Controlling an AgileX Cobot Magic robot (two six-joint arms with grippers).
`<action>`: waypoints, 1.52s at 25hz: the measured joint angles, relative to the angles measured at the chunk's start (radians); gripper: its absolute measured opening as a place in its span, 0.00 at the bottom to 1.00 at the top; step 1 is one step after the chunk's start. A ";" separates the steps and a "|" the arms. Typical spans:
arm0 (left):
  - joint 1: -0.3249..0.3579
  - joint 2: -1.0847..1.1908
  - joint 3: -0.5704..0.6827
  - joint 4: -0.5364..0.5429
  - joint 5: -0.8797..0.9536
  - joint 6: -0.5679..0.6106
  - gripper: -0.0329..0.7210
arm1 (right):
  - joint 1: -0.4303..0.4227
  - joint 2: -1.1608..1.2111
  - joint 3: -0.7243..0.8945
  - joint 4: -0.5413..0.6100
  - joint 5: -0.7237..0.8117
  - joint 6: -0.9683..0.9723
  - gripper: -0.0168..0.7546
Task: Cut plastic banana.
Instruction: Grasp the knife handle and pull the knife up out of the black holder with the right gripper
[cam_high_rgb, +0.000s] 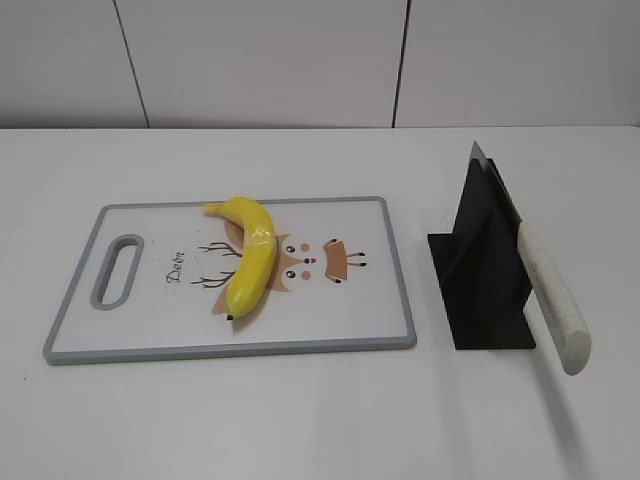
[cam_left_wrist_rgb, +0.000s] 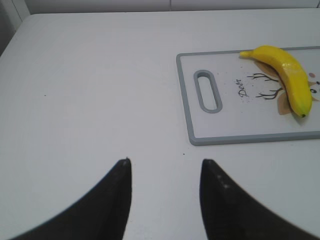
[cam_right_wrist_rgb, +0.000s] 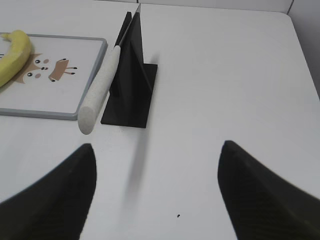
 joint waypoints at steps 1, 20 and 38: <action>0.000 0.000 0.000 0.000 0.000 0.000 0.60 | 0.000 0.000 0.000 0.000 0.000 0.000 0.77; 0.000 0.000 0.000 0.000 0.000 0.000 0.60 | 0.000 0.000 0.000 0.000 0.000 0.000 0.77; 0.000 0.000 0.000 0.000 0.000 0.000 0.59 | 0.000 0.000 0.000 0.037 0.000 0.000 0.77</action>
